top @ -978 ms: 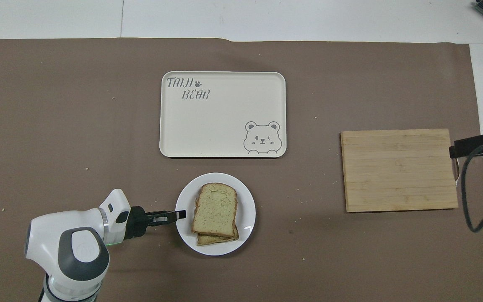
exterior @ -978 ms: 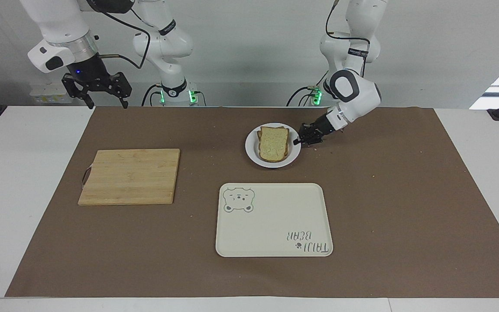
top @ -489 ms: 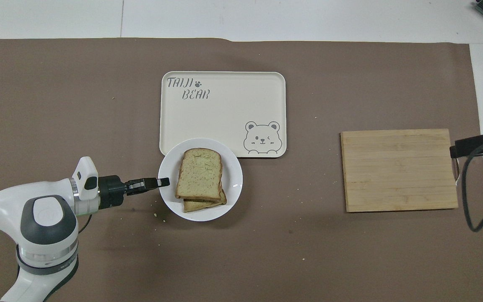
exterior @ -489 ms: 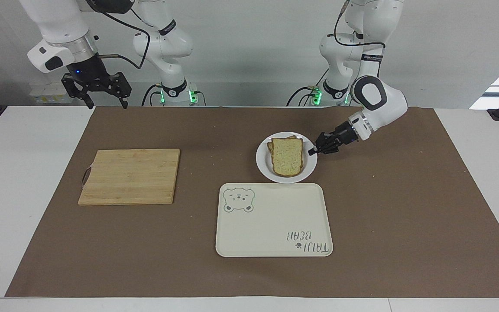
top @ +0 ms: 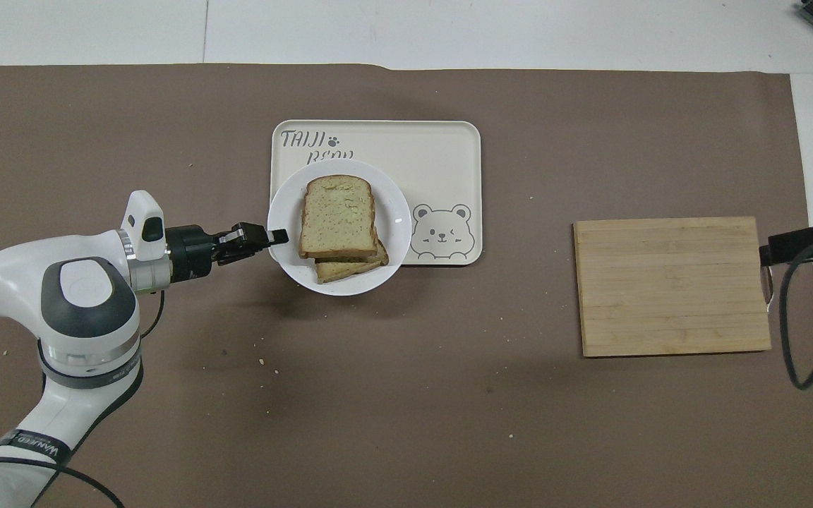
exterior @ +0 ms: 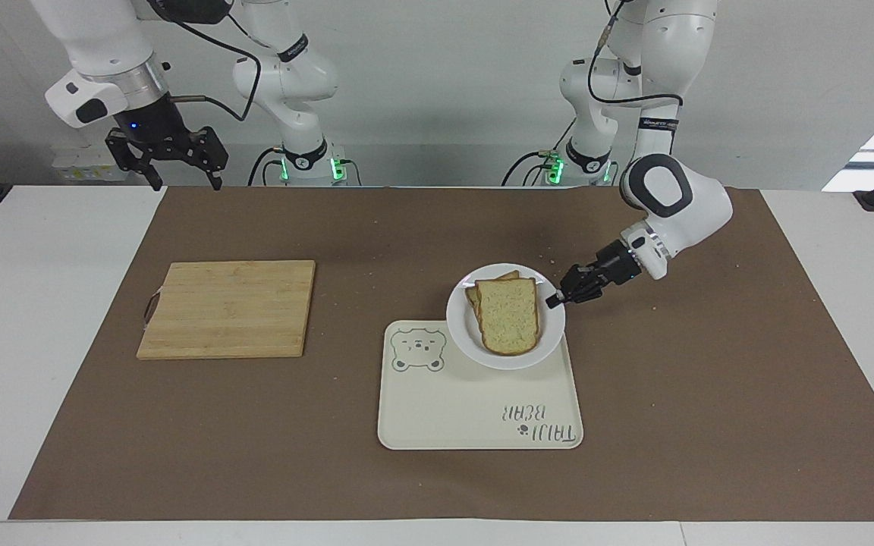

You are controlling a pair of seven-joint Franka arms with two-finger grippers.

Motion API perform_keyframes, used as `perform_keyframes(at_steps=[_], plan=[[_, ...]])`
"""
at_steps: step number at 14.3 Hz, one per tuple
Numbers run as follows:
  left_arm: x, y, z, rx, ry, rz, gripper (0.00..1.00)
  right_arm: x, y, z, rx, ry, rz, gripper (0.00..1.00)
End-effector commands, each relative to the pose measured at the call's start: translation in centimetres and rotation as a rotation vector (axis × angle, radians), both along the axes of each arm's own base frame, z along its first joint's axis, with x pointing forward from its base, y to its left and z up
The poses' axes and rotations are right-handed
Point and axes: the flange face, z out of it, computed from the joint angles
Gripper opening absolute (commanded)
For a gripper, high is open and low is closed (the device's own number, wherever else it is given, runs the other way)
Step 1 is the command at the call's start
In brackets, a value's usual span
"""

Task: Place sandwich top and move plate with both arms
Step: 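Slide the plate with the left gripper onto the bear tray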

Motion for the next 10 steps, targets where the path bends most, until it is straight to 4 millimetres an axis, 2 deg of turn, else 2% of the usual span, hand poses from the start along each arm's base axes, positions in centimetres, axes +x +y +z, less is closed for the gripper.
perform_keyframes(at_steps=[1,3,6,8,9,10], plan=[[3.4,-1.3,-0.1,-0.004,0.007,0.018,0.00,0.1,-0.1,0.0,0.004,-0.001,-0.010,1.00],[5.6,-1.8,-0.8,0.018,0.049,0.033,0.00,0.1,-0.1,0.0,0.004,-0.001,-0.010,1.00],[8.3,-4.0,-2.9,0.110,0.093,0.029,0.00,0.1,0.0,-0.1,0.004,0.000,-0.009,1.00],[9.0,-5.1,-4.1,0.116,0.095,0.017,0.00,0.2,-0.2,0.0,0.003,-0.008,-0.009,1.00],[9.0,-5.2,-3.9,0.130,0.086,0.005,0.00,0.2,-0.2,0.0,0.003,-0.008,-0.010,1.00],[8.8,-5.6,-4.0,0.145,0.084,-0.013,0.19,0.2,-0.2,-0.1,0.003,-0.007,-0.012,1.00]])
